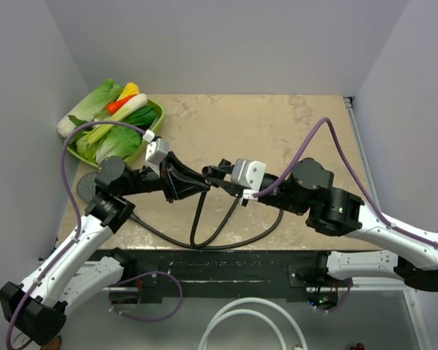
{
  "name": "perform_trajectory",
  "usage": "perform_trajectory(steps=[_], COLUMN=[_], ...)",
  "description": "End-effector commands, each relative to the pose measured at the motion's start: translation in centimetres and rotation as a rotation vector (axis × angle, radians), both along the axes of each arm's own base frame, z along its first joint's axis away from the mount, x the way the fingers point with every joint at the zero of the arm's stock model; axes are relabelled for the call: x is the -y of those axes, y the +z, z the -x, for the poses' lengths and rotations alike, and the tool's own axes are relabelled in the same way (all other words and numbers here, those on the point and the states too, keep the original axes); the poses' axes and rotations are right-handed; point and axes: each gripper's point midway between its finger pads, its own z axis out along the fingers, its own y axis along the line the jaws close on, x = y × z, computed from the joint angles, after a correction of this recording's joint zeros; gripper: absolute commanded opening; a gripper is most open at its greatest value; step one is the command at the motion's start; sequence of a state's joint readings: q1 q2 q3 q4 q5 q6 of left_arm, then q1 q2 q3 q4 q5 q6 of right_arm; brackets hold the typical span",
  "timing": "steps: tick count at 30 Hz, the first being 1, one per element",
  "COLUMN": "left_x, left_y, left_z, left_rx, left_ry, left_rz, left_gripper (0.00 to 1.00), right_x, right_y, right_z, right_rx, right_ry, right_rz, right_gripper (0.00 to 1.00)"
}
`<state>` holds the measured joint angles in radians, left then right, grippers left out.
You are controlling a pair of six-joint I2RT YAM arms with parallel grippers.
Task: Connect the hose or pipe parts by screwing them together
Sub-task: Pick up the adaptor from the center of the board, then place the adaptor at the center of the board.
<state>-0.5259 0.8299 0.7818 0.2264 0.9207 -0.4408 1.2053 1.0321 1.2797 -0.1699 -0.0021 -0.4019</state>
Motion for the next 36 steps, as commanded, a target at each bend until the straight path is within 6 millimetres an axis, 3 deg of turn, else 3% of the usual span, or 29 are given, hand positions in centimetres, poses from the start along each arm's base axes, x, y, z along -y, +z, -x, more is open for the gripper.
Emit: perform_trajectory(steps=[1, 8, 12, 15, 16, 18, 19, 21, 23, 26, 27, 30, 32, 36], left_x=[-1.0, -1.3, -1.6, -2.2, -2.4, -3.3, -3.6, -4.4, -4.9, -5.1, -5.2, -5.4, -5.5, -5.6], left_y=[3.1, 2.9, 2.1, 1.3, 0.7, -0.2, -0.9, -1.7, -2.1, -2.0, -2.0, -1.8, -1.7, -2.4], left_z=[0.2, 2.0, 2.5, 2.2, 1.9, 1.3, 1.2, 0.9, 0.9, 1.0, 1.0, 1.6, 1.9, 2.1], left_rx=[-0.015, -0.008, 0.007, 0.016, -0.016, -0.037, -0.058, -0.071, -0.05, -0.018, -0.011, 0.031, 0.046, 0.037], left_ry=[-0.018, -0.092, -0.092, -0.071, -0.057, -0.04, -0.033, -0.02, -0.007, 0.007, 0.009, 0.007, 0.016, 0.027], left_rz=[0.147, 0.2, 0.19, 0.162, 0.139, 0.11, 0.099, 0.076, 0.054, 0.019, 0.012, -0.006, -0.012, -0.009], left_gripper=[0.0, 0.0, 0.0, 0.0, 0.0, 0.0, 0.0, 0.0, 0.0, 0.0, 0.0, 0.0, 0.0, 0.0], right_x=[1.3, 0.7, 1.3, 1.9, 1.9, 2.4, 2.5, 4.0, 4.6, 4.1, 2.8, 1.4, 1.1, 0.5], right_y=[3.6, 4.0, 4.0, 0.8, -1.6, -4.1, -6.8, -8.1, -11.2, -13.8, -15.5, -15.8, -14.3, -10.0], right_z=[0.3, 0.4, -1.3, -4.4, -5.1, -6.4, -6.9, -8.3, -10.2, -12.5, -12.7, -13.7, -14.0, -12.2], right_rx=[0.276, 0.386, 0.335, 0.154, 0.102, -0.041, -0.084, -0.153, -0.194, -0.313, -0.365, -0.37, -0.336, -0.163], right_ry=[-0.034, -0.076, -0.188, -0.344, -0.354, -0.363, -0.371, -0.394, -0.434, -0.423, -0.383, -0.348, -0.338, -0.216], right_rz=[-0.024, 0.028, 0.021, 0.072, 0.095, 0.028, 0.018, -0.081, -0.123, -0.16, -0.142, -0.157, -0.195, -0.192], right_gripper=[0.0, 0.0, 0.0, 0.0, 0.0, 0.0, 0.0, 0.0, 0.0, 0.0, 0.0, 0.0, 0.0, 0.0])
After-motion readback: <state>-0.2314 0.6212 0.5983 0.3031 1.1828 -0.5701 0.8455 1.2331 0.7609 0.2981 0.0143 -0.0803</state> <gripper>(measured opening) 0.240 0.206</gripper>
